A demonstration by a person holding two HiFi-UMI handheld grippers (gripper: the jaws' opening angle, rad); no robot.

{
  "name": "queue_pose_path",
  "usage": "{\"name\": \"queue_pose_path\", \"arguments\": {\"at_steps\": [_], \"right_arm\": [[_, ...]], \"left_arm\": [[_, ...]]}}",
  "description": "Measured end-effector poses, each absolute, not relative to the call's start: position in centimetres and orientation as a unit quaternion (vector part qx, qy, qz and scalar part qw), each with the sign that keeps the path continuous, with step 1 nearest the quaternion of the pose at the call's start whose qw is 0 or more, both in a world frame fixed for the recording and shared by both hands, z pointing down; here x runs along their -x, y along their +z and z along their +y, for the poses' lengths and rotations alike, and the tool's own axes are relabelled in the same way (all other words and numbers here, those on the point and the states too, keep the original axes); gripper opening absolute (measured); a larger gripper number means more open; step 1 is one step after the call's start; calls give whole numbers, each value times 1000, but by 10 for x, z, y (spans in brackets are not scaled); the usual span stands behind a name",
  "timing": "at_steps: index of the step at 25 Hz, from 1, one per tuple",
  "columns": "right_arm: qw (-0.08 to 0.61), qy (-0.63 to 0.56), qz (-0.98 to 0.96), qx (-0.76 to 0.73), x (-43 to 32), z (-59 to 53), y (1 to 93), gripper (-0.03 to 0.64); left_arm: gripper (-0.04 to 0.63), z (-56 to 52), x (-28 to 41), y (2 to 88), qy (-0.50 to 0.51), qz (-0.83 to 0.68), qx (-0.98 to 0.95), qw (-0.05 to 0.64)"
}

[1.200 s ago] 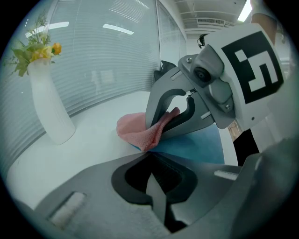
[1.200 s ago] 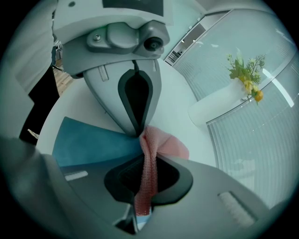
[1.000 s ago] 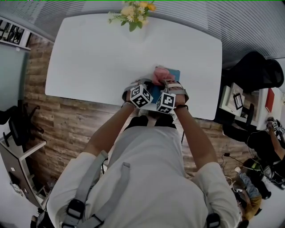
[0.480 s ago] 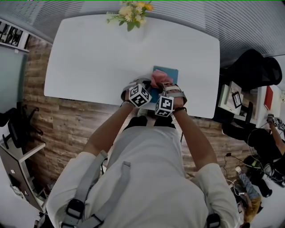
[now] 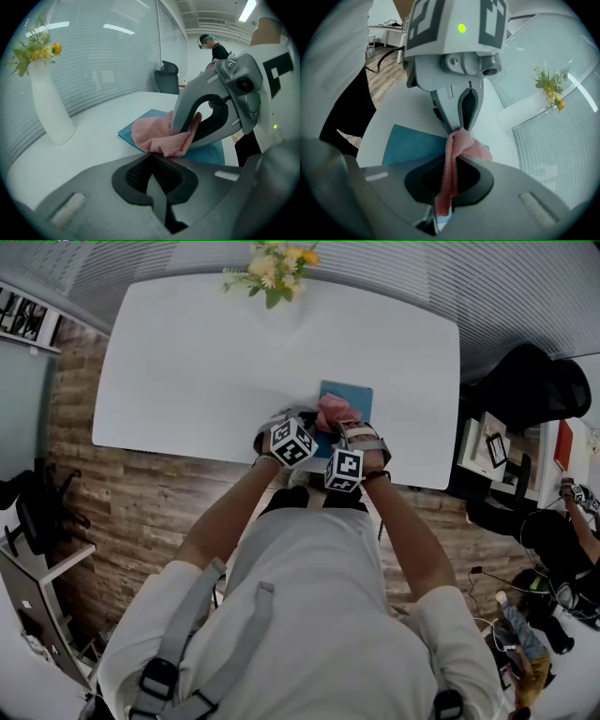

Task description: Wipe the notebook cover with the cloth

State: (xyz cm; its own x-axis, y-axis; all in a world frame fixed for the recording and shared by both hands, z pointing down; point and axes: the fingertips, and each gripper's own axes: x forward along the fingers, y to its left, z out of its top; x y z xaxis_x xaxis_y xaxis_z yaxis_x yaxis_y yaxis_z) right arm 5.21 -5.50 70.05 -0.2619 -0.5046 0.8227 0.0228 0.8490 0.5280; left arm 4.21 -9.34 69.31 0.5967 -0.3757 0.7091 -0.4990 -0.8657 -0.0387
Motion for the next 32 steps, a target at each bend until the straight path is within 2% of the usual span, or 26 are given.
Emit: {"name": "queue_pose_path", "arguments": {"at_steps": [32], "right_arm": [[572,-184,-789,-129,-48,11,696,9]], "left_arm": [[-5,-94,-42,695,377,-245,-889,88]]}}
